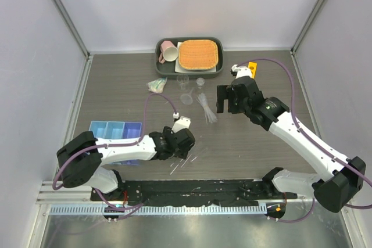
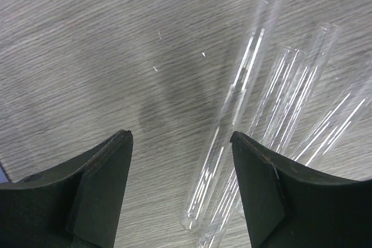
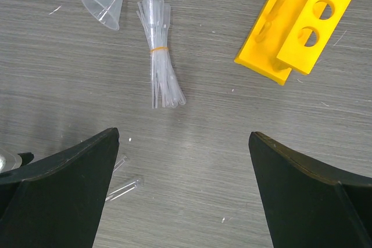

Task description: Organize the chemistry lab equipment

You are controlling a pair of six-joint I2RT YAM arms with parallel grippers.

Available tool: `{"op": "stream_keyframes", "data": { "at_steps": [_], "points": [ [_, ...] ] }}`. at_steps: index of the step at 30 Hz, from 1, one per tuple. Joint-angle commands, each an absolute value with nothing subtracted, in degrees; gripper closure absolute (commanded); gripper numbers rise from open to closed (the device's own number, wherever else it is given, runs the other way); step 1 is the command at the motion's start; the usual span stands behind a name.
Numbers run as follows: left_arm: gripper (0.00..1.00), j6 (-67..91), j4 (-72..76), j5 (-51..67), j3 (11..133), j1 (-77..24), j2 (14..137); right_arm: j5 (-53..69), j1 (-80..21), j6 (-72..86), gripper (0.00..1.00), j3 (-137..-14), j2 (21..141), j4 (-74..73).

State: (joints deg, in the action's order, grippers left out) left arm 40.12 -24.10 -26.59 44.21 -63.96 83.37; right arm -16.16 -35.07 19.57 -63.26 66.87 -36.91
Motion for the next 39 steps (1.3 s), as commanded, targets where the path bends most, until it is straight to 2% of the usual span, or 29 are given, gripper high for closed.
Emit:
{"op": "stream_keyframes", "data": {
  "at_steps": [1, 10, 13, 16, 22, 26, 29, 32, 34, 39],
  "points": [
    [0.27, 40.78, -21.62, -25.49, 42.37, -63.81, 81.56, -16.70, -35.86, 18.98, 0.00, -63.37, 67.06, -35.60],
    [0.29, 40.52, -21.27, -25.40, 41.13, -63.81, 81.12, -17.23, -36.91, 19.34, 0.00, -63.02, 67.41, -35.60],
    [0.32, 40.43, -21.09, -25.31, 40.87, -63.81, 81.56, -17.23, -37.18, 19.42, 0.00, -62.84, 67.41, -35.60],
    [0.42, 40.26, -20.74, -25.14, 40.78, -63.81, 82.26, -17.23, -37.44, 19.51, 0.00, -62.67, 67.33, -35.60],
    [0.53, 39.90, -19.60, -24.00, 40.43, -63.81, 83.76, -17.40, -37.71, 19.60, 0.00, -62.58, 66.88, -35.86],
    [0.79, 39.55, -19.34, -23.20, 40.60, -63.81, 85.34, -17.49, -37.88, 19.60, 0.01, -62.67, 66.80, -36.12],
    [0.87, 39.55, -19.42, -23.20, 40.78, -63.81, 86.39, -17.58, -38.06, 19.51, 0.00, -62.58, 66.71, -36.21],
    [0.92, 39.64, -19.34, -23.20, 40.69, -63.81, 86.92, -17.75, -38.14, 19.60, 0.00, -62.32, 66.71, -36.12],
    [1.00, 39.55, -19.42, -23.47, 40.61, -63.81, 87.19, -17.84, -38.14, 19.51, 0.00, -62.14, 66.97, -36.12],
    [1.00, 39.29, -20.83, -25.31, 41.57, -63.81, 87.63, -17.58, -38.23, 19.78, 0.00, -61.35, 67.15, -35.51]
  ]
}}
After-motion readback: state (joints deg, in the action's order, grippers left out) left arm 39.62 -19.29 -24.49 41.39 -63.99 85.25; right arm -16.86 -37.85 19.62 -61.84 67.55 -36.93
